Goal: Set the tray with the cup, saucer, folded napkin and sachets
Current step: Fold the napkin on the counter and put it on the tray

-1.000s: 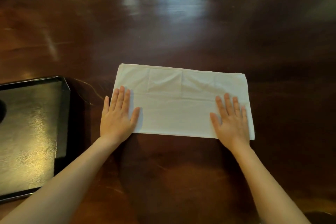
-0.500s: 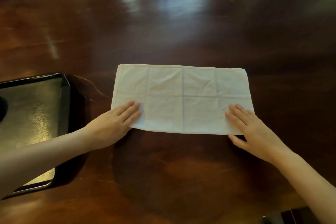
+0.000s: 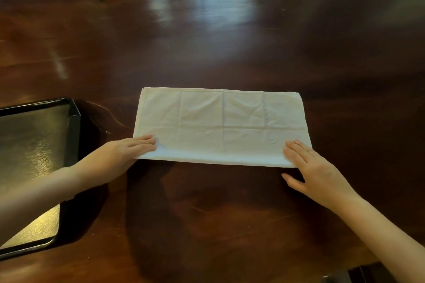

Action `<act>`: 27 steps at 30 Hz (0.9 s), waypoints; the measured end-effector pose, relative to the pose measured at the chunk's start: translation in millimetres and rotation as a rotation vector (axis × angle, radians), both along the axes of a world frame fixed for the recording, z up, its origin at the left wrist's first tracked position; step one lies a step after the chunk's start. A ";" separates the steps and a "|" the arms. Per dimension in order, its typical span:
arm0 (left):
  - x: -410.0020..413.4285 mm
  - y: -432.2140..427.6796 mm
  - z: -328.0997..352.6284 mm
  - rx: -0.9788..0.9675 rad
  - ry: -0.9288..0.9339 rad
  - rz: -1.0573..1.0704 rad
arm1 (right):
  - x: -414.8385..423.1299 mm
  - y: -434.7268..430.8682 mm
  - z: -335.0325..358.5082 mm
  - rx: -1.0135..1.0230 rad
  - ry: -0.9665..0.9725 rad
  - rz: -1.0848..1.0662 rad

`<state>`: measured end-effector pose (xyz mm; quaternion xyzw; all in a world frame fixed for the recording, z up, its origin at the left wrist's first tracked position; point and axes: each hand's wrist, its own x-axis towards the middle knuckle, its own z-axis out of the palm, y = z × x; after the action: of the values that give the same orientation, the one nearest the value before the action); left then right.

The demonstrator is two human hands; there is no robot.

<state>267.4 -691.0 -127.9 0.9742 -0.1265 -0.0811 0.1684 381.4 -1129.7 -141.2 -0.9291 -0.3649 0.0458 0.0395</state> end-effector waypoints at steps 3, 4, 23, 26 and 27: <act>17.3 10.4 16.3 -0.244 0.260 0.137 | 5.0 -2.8 1.1 0.038 -0.082 -0.006; 24.0 13.2 21.4 -0.323 0.334 0.207 | 10.0 -5.3 3.9 0.078 -0.060 -0.041; 112.4 -15.4 -13.8 -0.371 -0.215 0.998 | 117.3 60.1 8.3 0.561 0.101 -0.900; 122.8 -16.1 -18.0 -0.122 -0.201 1.010 | 125.8 70.3 -2.5 0.403 0.001 -0.913; 124.6 -16.5 -19.7 -0.051 -0.190 1.003 | 127.5 72.2 -6.2 0.347 -0.033 -0.901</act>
<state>392.0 -707.6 -147.7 0.9136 0.3401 0.1017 0.1981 509.0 -1057.5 -147.4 -0.9750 0.0711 -0.0522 0.2038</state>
